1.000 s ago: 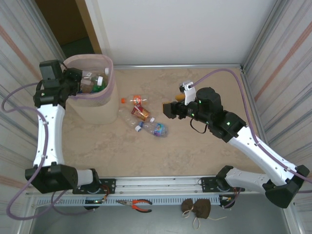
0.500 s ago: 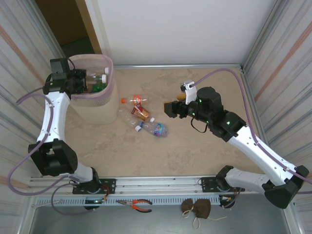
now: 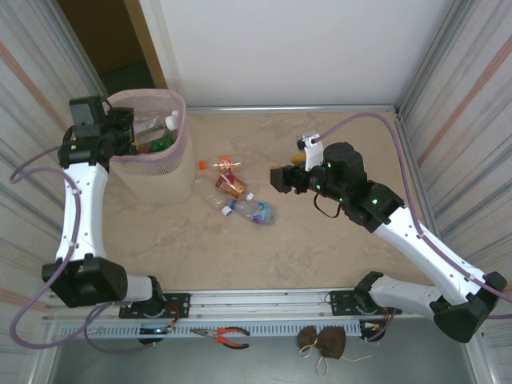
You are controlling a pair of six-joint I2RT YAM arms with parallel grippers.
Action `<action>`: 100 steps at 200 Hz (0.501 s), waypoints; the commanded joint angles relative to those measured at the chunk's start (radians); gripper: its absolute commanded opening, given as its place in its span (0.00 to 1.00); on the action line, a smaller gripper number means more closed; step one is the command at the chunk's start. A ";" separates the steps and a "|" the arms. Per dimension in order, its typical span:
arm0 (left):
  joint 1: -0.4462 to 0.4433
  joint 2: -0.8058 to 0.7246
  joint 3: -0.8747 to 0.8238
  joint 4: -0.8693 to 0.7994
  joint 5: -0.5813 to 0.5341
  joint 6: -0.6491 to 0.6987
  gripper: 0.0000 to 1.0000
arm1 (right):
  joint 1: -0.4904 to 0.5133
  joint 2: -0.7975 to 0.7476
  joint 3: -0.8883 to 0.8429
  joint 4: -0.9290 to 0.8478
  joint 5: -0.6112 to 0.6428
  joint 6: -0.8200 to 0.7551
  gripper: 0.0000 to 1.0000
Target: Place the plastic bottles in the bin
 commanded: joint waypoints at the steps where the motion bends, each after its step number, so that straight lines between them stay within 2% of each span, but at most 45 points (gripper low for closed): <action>1: 0.010 -0.037 0.052 -0.020 -0.034 0.050 0.65 | -0.004 -0.015 0.001 -0.004 -0.010 0.016 0.78; 25: 0.006 -0.011 0.073 0.055 0.027 0.087 0.56 | -0.004 -0.014 0.002 -0.003 -0.013 0.018 0.78; 47: -0.018 0.073 0.150 0.111 0.105 0.134 0.48 | -0.004 -0.013 0.002 0.000 -0.015 0.018 0.78; 74: -0.079 0.199 0.267 0.118 0.160 0.172 0.43 | -0.004 -0.014 0.002 -0.003 -0.012 0.017 0.78; 100: -0.101 0.280 0.305 0.142 0.205 0.171 0.37 | -0.004 -0.019 -0.003 -0.007 -0.005 0.018 0.78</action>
